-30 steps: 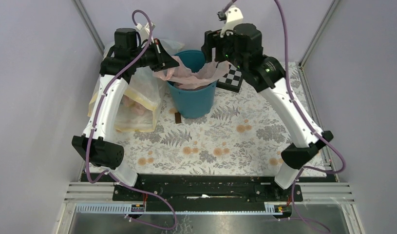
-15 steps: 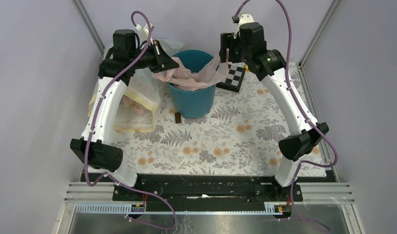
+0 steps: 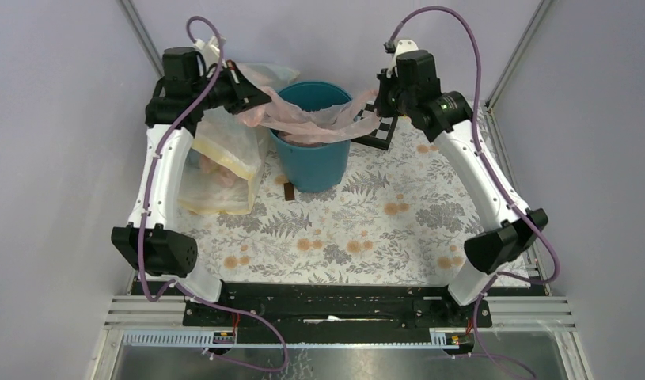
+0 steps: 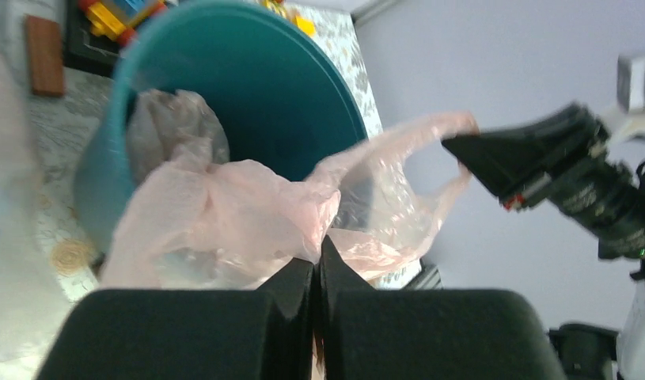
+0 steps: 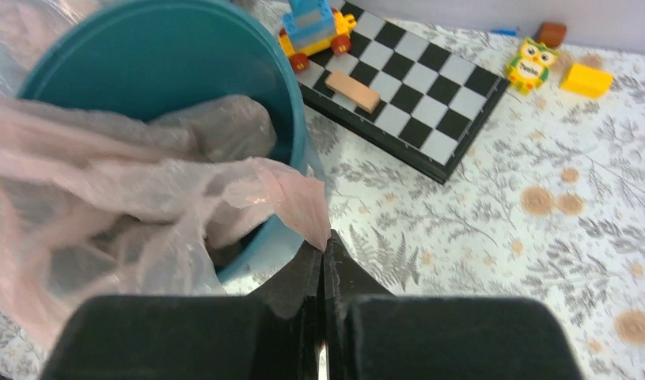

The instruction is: Put the trash bags into the trash bin

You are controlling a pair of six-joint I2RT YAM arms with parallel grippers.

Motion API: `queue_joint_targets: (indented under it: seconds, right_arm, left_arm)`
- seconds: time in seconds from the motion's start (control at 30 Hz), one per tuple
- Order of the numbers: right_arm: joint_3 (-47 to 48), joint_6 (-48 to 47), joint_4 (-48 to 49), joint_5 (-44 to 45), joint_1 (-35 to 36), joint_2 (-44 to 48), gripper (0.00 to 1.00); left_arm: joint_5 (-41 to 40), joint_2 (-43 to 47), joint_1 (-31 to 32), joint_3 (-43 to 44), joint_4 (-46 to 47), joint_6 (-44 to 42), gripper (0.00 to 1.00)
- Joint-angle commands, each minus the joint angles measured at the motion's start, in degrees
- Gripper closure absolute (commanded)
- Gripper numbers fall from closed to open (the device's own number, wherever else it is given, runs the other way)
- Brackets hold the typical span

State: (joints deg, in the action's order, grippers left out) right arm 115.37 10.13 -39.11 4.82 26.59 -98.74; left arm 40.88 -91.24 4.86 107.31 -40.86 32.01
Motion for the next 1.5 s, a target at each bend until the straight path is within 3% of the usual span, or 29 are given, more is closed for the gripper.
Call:
queue_joint_targets:
  seconds: [0.0,0.37,0.6,0.77,0.97,1.17,1.33,1.47]
  right_arm:
    - [-6.18,0.07,1.41,4.94,-1.07,8.66,1.0]
    - [-25.67,1.99,3.89,8.74,-2.88,22.01,0.97]
    - [-33.12,2.62,7.3,3.49,-2.86,24.24,0.67]
    - [-31.83,3.4,8.24,-3.9,-2.86,23.97,0.56]
    - [-31.28,4.93,10.13,-10.93,-2.89,23.21,0.62]
    - [-31.6,5.33,11.04,-12.67,-2.86,23.32,0.67]
    - [-31.22,5.45,11.16,-13.61,-2.86,22.73,0.67]
    - [-31.11,5.43,11.22,-14.04,-2.86,22.25,0.67]
  left_arm:
    - [2.84,0.05,-6.43,-0.62,8.6,4.82,1.0]
    - [4.98,5.08,-13.04,-9.65,16.11,9.63,1.0]
    - [6.74,4.38,-13.22,-10.78,17.28,9.99,0.89]
    - [7.98,5.43,-13.18,-11.5,17.27,8.84,0.73]
    - [5.4,8.94,-13.17,-11.39,14.23,4.63,0.43]
    - [-5.82,17.57,-12.83,-14.11,12.74,-1.36,0.14]
    - [-14.95,27.02,-11.13,-22.79,19.29,-5.05,0.03]
    - [-18.63,33.71,-7.71,-31.2,28.49,-8.47,0.01]
